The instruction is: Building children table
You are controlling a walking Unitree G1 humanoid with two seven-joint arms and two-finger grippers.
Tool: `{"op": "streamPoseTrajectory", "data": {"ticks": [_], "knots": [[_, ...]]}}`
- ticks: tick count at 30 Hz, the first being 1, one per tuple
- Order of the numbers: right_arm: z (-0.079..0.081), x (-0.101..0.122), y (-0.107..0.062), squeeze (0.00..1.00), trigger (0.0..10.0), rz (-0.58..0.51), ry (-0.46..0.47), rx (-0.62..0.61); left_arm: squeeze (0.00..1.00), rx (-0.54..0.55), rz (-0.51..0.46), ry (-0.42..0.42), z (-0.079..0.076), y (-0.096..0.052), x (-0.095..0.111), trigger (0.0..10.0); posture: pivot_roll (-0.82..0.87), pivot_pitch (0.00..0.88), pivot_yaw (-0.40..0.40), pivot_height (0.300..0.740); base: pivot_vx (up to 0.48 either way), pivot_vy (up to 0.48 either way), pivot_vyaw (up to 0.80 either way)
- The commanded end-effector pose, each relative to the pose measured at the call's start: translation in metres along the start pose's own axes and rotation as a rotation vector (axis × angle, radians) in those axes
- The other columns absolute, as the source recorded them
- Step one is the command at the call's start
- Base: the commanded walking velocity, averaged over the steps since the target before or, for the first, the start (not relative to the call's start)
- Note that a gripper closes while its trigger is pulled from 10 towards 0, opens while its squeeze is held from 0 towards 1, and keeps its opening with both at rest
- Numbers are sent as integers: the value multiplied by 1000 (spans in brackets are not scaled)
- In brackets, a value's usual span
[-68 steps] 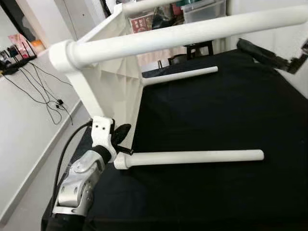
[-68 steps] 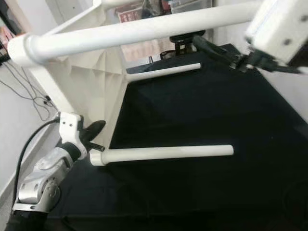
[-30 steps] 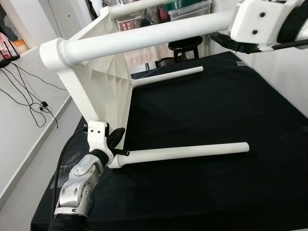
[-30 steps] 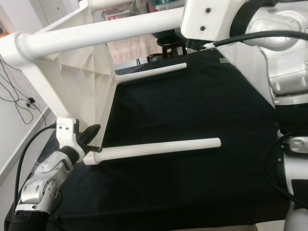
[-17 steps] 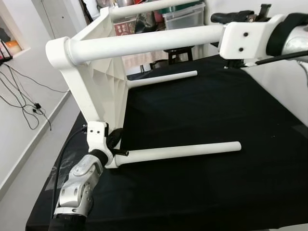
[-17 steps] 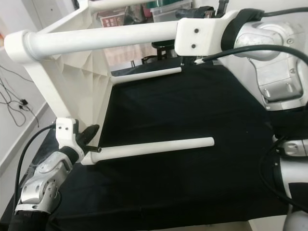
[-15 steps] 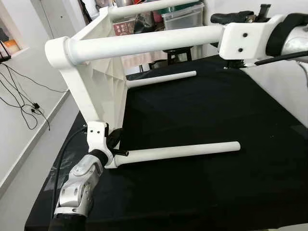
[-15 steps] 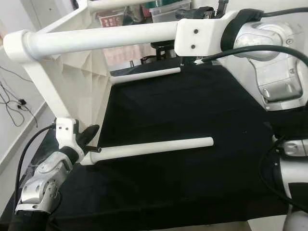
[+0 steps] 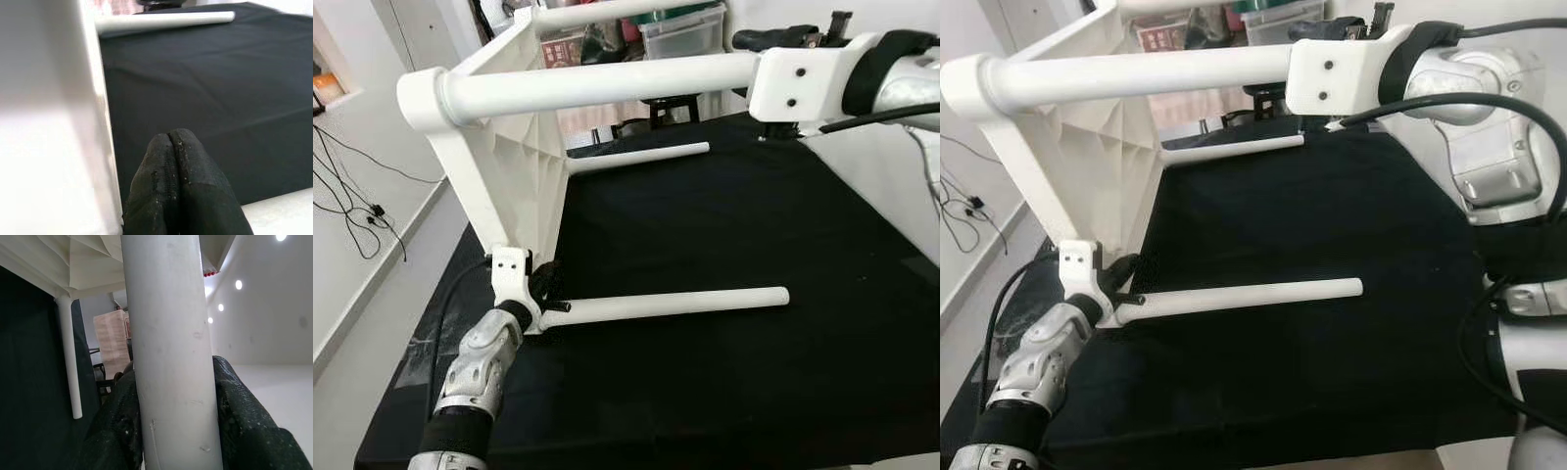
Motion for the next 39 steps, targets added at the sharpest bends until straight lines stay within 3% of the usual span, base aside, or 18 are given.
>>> {"op": "streamPoseTrajectory", "data": {"ticks": [1, 7, 10, 12, 14, 16, 19, 21, 22, 23, 25, 26, 27, 28, 30, 32, 34, 39], "knots": [[3, -4, 3, 0, 0, 13, 56, -5, 0, 115, -1, 34, 28, -6, 3, 10000, -287, 16, 158, 740, 0, 0, 0], [4, -38, -5, 0, 0, 192, 175, -91, 0, 400, -109, 106, 88, -29, 19, 10000, -272, 12, 141, 740, 0, 0, 0], [7, -47, -8, 0, 0, 233, 193, -102, 0, 437, -135, 116, 102, -35, 29, 10000, -264, 11, 135, 740, 0, 0, 0], [19, -65, -14, 0, 0, 320, 240, -111, 0, 503, -203, 152, 133, -49, 59, 10000, -249, 7, 133, 740, 0, 0, 0], [33, -76, -19, 0, 0, 381, 290, -106, 0, 527, -261, 191, 150, -58, 87, 10000, -227, 2, 123, 740, 0, 0, 0], [49, -85, -22, 0, 0, 431, 339, -91, 0, 515, -308, 237, 155, -62, 111, 10000, -213, 0, 116, 740, 0, 0, 0], [60, -89, -24, 0, 0, 458, 373, -75, 0, 498, -332, 269, 155, -63, 125, 10000, -213, 0, 116, 740, 0, 0, 0], [98, -92, -23, 0, 0, 486, 516, -21, 0, 438, -384, 359, 150, -62, 158, 10000, -177, 0, 102, 740, 0, 0, 0], [98, -92, -23, 0, 0, 486, 516, -21, 0, 438, -384, 359, 150, -62, 158, 10000, -177, 0, 102, 740, 0, 0, 0], [119, -88, -21, 0, 0, 482, 605, 14, 0, 404, -407, 399, 145, -62, 173, 10000, -166, 0, 102, 740, 0, 0, 0], [182, -60, -12, 0, 0, 414, 904, 128, 0, 276, -477, 504, 123, -56, 218, 10000, -157, 2, 107, 740, 0, 0, 0], [182, -60, -12, 0, 0, 414, 904, 128, 0, 276, -477, 504, 123, -56, 218, 10000, -157, 2, 107, 740, 0, 0, 0], [203, -44, -9, 0, 0, 383, 1004, 174, 0, 222, -504, 539, 112, -53, 236, 10000, -139, 6, 112, 740, 0, 0, 0], [203, -44, -9, 0, 0, 383, 1004, 174, 0, 222, -504, 539, 112, -53, 236, 10000, -139, 6, 112, 740, 0, 0, 0], [234, -11, 1, 0, 0, 332, 1161, 241, 0, 90, -550, 598, 81, -45, 264, 10000, -123, 15, 121, 740, 0, 0, 0], [234, -11, 1, 0, 0, 332, 1161, 241, 0, 90, -550, 598, 81, -45, 264, 10000, -123, 15, 121, 740, 0, 0, 0], [247, 12, 10, 0, 0, 294, 1263, 280, 0, -31, -567, 634, 53, -38, 275, 10000, -110, 22, 126, 740, 0, 0, 0], [253, 41, 18, 0, 0, 223, 1257, 340, 0, -164, -539, 615, 26, -29, 264, 10000, -109, 38, 141, 740, 0, 0, 0]]}}
Point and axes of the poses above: a point about 5 cm out from each wrist's last joint towards the gripper, its own y axis pointing out of the wrist towards the gripper, its own x axis along the axis of the wrist's last joint, z = x × y, the point moved 1 cm from there along y, pointing out of the wrist towards the gripper, and after that the axes turned 4 degrees about -y, right-handed, at the moved point
